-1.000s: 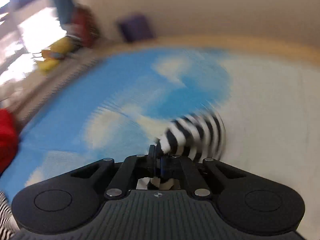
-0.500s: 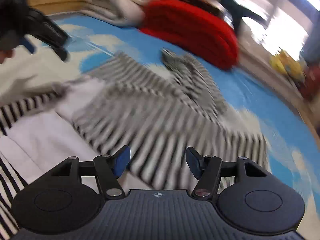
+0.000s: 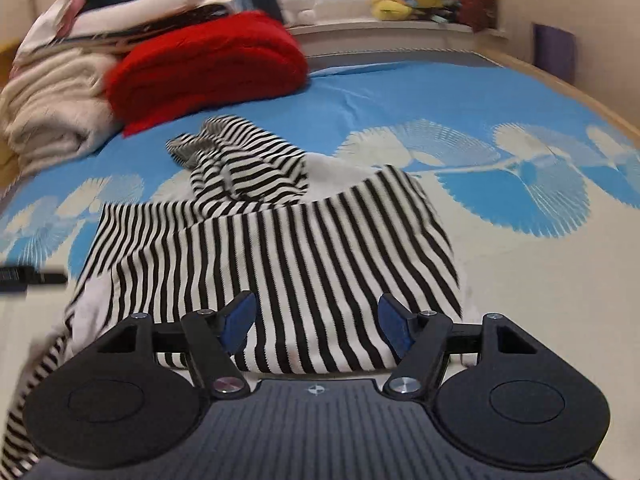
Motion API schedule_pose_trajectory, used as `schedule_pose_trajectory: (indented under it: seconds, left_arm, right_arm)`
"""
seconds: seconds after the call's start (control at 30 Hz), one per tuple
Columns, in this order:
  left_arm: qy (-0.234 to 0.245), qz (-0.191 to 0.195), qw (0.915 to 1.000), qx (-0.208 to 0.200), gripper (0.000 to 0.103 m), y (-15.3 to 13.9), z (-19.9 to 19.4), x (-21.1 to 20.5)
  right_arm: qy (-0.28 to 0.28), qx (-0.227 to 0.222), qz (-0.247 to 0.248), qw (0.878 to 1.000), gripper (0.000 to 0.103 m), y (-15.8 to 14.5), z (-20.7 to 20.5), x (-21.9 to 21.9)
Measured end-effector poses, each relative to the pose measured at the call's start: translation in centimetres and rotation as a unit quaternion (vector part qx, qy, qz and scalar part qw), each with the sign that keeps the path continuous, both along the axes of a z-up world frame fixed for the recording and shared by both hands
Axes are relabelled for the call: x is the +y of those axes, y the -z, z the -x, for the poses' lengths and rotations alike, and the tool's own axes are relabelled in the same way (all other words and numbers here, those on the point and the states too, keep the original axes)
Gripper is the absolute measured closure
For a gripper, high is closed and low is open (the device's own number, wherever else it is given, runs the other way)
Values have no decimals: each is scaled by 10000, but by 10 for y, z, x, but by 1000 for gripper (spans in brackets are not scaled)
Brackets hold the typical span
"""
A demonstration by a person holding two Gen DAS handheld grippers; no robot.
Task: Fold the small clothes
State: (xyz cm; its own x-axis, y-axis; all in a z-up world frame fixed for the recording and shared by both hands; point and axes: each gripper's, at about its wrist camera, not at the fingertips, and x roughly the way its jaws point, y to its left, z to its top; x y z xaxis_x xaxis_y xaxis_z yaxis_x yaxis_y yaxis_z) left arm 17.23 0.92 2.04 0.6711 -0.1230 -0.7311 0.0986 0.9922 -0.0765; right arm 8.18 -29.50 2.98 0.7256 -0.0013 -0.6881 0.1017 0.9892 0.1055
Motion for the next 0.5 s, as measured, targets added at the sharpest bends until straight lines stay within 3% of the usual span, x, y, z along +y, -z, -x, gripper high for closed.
schedule_pose_trajectory:
  seconds: [0.13, 0.33, 0.4, 0.43, 0.5]
  left_arm:
    - [332, -280, 9982, 423, 0, 23, -26, -21]
    - [777, -548, 9938, 583, 2, 45, -27, -30]
    - [829, -538, 9939, 484, 18, 43, -25, -30]
    - [825, -554, 9940, 467, 35, 40, -25, -31]
    - [763, -545, 9951, 325, 38, 30, -26, -31]
  right_arm:
    - [254, 102, 223, 9994, 34, 8, -22, -14]
    - [1305, -36, -301, 9910, 34, 17, -38, -79]
    - [1418, -75, -551, 9883, 34, 20, -43, -91]
    - [1411, -65, -611, 9881, 34, 22, -47, -92]
    - [1296, 5, -562, 9900, 33, 29, -60, -88]
